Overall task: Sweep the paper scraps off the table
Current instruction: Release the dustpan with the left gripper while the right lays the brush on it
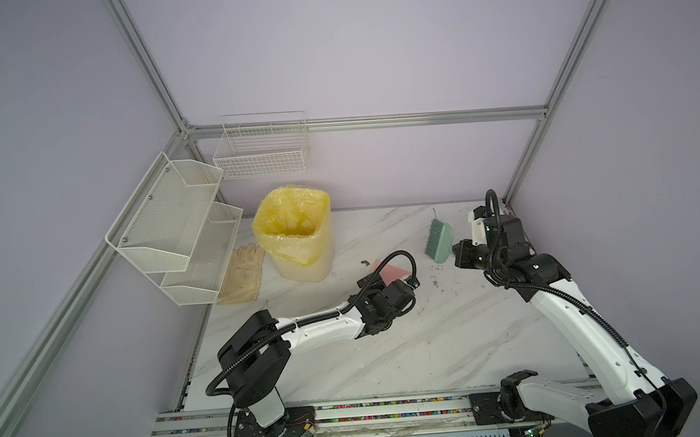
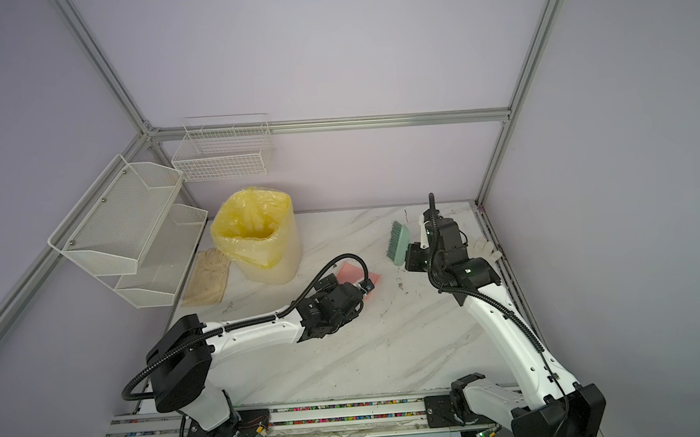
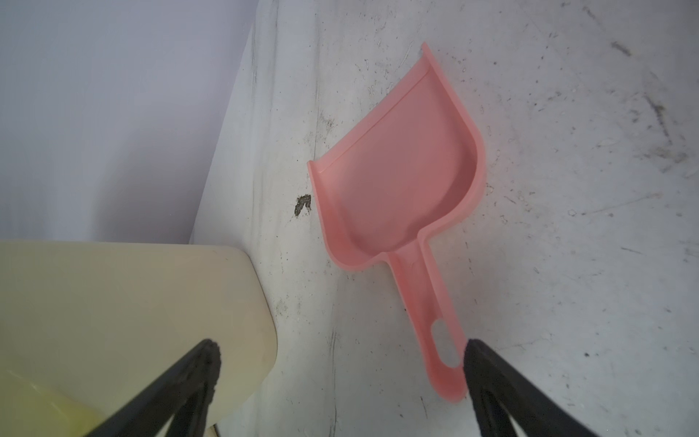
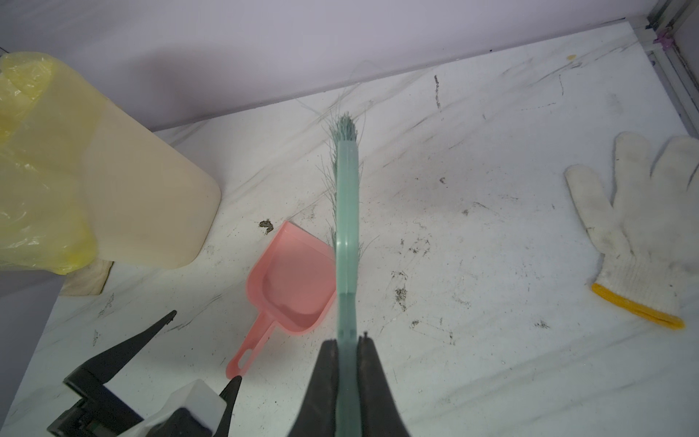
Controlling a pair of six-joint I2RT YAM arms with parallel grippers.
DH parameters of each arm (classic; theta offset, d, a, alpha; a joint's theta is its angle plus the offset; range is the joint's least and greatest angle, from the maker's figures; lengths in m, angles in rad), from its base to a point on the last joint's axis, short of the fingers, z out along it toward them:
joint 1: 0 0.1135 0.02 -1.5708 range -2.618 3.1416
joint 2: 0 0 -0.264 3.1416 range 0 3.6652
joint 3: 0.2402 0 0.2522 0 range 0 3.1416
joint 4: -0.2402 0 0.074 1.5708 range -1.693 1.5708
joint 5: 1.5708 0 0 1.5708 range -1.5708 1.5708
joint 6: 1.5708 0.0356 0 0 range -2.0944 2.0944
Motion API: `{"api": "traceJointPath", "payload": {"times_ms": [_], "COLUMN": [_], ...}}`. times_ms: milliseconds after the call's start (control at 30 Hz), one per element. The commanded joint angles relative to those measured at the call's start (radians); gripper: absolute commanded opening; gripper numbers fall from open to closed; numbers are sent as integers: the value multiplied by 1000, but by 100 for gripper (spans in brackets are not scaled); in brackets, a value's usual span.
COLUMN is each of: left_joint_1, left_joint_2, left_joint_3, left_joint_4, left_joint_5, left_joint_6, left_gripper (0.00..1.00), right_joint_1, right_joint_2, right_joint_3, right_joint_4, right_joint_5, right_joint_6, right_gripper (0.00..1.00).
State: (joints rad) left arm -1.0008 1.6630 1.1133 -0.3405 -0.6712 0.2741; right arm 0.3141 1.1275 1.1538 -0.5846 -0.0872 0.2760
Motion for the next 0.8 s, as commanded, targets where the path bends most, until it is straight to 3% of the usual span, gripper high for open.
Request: {"api": "traceJointPath", "payload": {"times_ms": [0, 433, 767], "left_joint_1": [28, 100, 175], "left_joint_2": [-79, -408, -641], "left_joint_3": [-31, -190, -354], "left_joint_4": [-14, -40, -57], "left_joint_5": [68, 127, 117], "left_joint_6": [-92, -278, -450], "left_gripper": [100, 100, 100], "right_joint_1": [-4, -6, -6], "right_joint_2": [-10, 31, 53], "right_joint_3": [-6, -60, -261], "right_joint_4": [20, 150, 449], "right_joint_5": [-35, -166, -375], "right_joint_6": [1, 53, 238], "right_gripper": [0, 0, 0]}}
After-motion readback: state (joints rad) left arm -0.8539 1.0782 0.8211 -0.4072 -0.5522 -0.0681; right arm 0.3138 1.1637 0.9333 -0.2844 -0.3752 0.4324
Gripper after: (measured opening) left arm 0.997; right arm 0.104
